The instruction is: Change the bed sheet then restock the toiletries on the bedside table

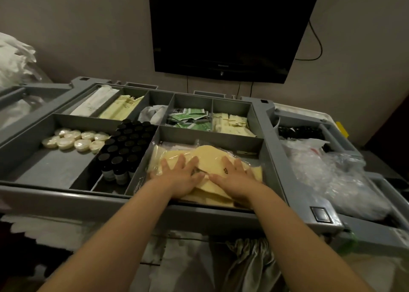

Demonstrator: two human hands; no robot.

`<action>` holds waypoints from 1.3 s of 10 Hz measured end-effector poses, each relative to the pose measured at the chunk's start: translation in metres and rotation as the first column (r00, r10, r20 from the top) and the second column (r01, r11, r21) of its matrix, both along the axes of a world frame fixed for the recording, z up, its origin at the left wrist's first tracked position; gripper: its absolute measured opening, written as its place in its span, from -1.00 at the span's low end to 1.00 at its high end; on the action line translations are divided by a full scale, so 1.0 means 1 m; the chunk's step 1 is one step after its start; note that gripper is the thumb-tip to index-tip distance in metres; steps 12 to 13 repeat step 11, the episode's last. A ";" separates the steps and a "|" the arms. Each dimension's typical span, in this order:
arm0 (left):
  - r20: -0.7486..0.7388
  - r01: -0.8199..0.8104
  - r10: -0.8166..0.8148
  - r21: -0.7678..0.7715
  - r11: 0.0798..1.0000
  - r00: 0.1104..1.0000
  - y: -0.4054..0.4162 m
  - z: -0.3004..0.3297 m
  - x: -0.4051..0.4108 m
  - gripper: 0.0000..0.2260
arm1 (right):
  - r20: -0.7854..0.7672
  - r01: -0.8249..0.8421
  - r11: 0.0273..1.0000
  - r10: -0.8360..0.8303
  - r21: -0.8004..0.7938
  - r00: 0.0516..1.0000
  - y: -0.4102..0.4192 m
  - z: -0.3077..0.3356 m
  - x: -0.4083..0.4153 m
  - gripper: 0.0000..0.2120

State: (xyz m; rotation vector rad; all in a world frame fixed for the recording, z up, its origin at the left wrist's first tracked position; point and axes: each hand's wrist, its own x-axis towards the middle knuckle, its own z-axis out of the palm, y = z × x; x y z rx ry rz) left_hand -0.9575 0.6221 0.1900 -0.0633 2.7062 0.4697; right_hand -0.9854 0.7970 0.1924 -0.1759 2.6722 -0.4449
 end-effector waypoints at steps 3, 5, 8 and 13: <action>0.078 -0.042 0.050 -0.107 0.993 0.996 -0.001 0.007 0.006 -0.31 | 0.060 -0.109 0.993 0.106 0.052 0.993 0.036 -0.004 0.009 -0.20; -0.332 0.090 -0.152 -0.197 0.976 0.931 0.028 0.028 0.006 -0.29 | -0.168 -0.165 0.983 0.150 -0.084 0.974 0.006 0.017 0.003 -0.23; -0.043 0.072 -0.075 -0.069 0.995 0.996 0.008 0.006 0.002 -0.44 | -0.088 -0.197 0.980 0.197 0.012 0.976 0.004 -0.005 -0.002 -0.24; -0.400 0.143 -0.164 -0.082 0.986 0.902 -0.044 0.052 -0.036 -0.69 | -0.336 -0.079 0.992 0.108 0.098 0.936 -0.054 0.055 -0.030 -0.54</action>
